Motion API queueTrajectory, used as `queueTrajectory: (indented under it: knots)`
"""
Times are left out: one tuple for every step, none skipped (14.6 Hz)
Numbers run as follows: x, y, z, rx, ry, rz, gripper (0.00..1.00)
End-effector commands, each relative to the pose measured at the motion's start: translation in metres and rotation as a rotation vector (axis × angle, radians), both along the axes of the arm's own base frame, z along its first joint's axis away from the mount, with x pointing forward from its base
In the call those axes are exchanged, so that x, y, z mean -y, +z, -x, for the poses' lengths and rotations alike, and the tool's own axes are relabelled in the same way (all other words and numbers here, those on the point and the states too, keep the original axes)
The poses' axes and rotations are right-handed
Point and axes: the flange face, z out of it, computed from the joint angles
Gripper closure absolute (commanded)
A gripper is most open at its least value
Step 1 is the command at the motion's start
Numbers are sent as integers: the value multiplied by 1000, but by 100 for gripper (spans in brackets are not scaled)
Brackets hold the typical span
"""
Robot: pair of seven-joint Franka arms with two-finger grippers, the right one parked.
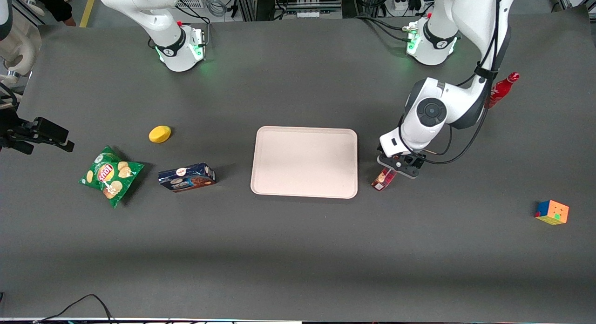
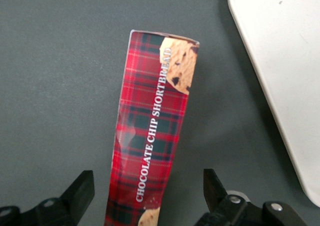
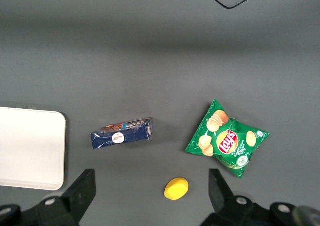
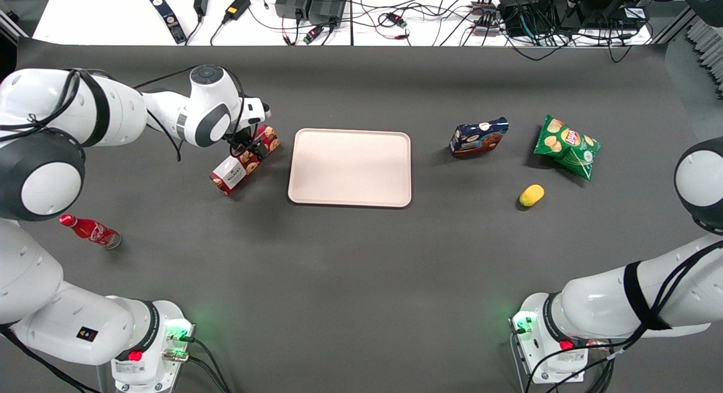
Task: Place red cookie box on tray
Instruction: 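Close the left gripper on the end of the cookie box, then lift the cookie box and carry it over the pink tray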
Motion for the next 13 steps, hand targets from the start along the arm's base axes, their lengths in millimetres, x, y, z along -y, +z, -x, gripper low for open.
queueTrajectory:
  knots:
    - [-2, -5, 1, 19, -16, -9, 42]
    - [-3, -5, 1, 18, -14, -10, 54]
    - [-3, -5, 0, 18, -13, -11, 60]
    - [-3, -4, 0, 18, -14, -11, 65]
    - [-4, -4, 0, 17, -13, -12, 70]
    - [-6, -2, -1, 18, -13, -13, 78]
    - [-11, 1, -4, 23, -6, -15, 85]
    - [-8, 4, -5, 26, -7, -15, 92]
    - [-8, 8, -7, 21, -4, -21, 100]
    - [-10, 13, -10, 11, 11, -29, 100]
    - [-11, 23, -16, -1, 26, -35, 98]
    - [-10, 40, -24, -27, 54, -36, 97]
    - [-4, 63, -30, -69, 76, -38, 96]
